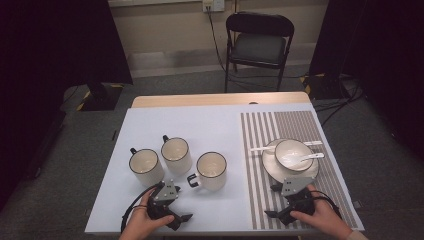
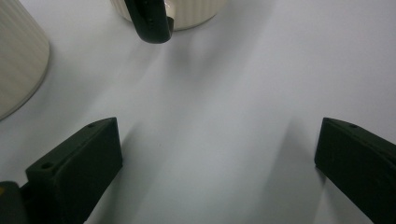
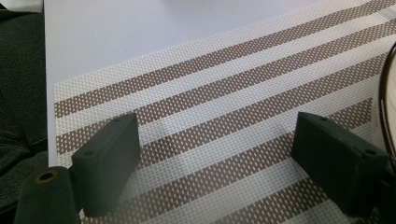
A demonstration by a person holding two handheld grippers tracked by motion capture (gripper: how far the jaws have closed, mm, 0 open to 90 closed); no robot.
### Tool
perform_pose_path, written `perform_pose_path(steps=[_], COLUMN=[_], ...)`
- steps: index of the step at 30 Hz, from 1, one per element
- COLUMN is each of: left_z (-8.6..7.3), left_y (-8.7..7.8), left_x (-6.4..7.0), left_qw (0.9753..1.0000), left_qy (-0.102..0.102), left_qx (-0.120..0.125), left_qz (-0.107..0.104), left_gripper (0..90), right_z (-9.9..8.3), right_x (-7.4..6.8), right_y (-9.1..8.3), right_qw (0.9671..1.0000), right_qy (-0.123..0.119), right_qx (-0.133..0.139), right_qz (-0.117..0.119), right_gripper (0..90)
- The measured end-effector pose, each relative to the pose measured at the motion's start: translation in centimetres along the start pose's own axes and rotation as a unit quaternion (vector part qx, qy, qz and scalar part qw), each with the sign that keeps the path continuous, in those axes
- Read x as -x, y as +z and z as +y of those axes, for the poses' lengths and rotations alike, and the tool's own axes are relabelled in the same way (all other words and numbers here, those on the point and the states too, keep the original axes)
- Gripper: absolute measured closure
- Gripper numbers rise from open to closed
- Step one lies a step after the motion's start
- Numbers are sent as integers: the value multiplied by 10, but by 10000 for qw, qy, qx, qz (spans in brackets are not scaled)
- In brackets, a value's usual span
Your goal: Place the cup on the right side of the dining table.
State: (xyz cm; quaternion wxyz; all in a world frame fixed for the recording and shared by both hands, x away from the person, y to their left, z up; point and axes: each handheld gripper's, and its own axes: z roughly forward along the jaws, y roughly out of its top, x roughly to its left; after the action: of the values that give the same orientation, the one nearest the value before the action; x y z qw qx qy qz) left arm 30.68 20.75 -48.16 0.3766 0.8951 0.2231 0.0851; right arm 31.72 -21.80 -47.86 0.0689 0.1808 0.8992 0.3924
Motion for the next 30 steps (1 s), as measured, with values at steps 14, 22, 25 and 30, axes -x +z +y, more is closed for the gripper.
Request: perform_pose_path(steps=[14, 22, 25, 30], left_z=[0, 5, 7, 11], left_y=[0, 0, -2, -5], left_x=[0, 4, 4, 3], left_qw=[10000, 9997, 9993, 9978], left_qy=[4, -69, -120, -370], left_qx=[-13, -219, -310, -373], left_qz=[8, 118, 160, 398], left_gripper=[0, 5, 32, 136], right_z=[0, 3, 5, 9], right_x=[0, -1, -1, -1], right_y=[0, 0, 1, 0], right_qw=[10000, 9999, 9999, 9994], right_qy=[-2, 21, 3, 4], right_qx=[-15, -103, -162, -342], right_qz=[10, -16, -20, -9], right_gripper=[147, 147, 147, 144])
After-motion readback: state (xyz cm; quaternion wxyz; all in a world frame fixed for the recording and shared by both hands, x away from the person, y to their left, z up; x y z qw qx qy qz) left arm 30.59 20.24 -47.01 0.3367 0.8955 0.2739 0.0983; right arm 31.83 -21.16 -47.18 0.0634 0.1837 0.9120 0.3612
